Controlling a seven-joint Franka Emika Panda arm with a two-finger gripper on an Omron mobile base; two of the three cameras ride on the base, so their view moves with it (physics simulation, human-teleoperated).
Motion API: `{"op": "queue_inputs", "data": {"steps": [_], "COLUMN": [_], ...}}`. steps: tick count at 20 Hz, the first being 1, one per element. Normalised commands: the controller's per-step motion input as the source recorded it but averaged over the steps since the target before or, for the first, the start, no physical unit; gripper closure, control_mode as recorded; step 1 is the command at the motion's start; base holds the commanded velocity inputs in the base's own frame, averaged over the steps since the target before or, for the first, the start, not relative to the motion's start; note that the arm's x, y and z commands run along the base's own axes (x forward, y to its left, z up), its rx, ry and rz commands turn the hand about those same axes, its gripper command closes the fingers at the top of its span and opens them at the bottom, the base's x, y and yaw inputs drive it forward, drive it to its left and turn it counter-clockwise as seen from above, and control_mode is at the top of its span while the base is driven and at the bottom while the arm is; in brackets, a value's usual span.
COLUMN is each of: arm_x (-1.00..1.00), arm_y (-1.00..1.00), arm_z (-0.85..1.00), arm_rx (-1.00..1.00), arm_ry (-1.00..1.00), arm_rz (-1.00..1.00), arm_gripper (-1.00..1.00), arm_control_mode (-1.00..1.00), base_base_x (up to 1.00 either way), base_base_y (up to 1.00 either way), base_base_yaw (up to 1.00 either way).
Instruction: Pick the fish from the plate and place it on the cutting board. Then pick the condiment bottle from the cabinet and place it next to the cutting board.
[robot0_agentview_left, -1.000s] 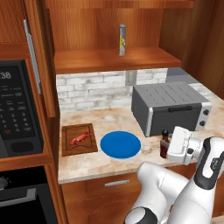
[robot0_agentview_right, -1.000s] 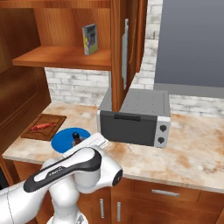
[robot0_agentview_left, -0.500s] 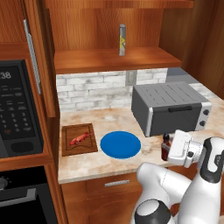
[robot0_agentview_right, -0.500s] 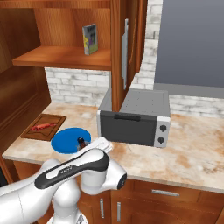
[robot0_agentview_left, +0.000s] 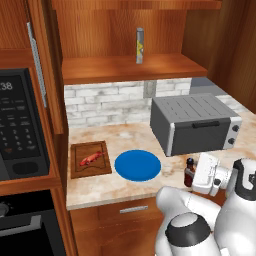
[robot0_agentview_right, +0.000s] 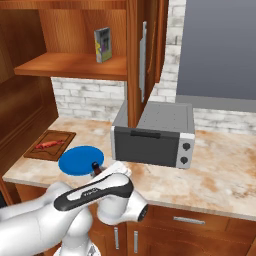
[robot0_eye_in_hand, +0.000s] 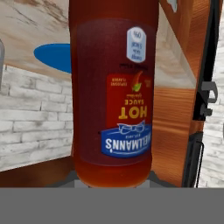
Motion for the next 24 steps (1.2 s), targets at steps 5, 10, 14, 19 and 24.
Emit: {"op": "queue_inputs", "data": {"steps": [5,10,14,19,24], "arm_x": [0.0,0.02,0.13,0.11,0.11], "arm_y": [0.0,0.0,-0.04,-0.03,-0.02], "arm_z": [-0.17,-0.18,-0.11,-0.01,0.0], "arm_rx": [0.01,0.01,0.04,0.07,0.06], "arm_ry": [0.0,0.0,0.0,0.0,0.0], "arm_rz": [0.0,0.0,0.0,0.0,0.0], "arm_gripper": [1.0,1.0,1.0,1.0,1.0], "arm_control_mode": [-1.0,-1.0,-1.0,-1.0,-1.0], "base_base_x": [0.0,0.0,0.0,0.0,0.0], "base_base_y": [0.0,0.0,0.0,0.0,0.0], "base_base_yaw": [0.0,0.0,0.0,0.0,0.0]}}
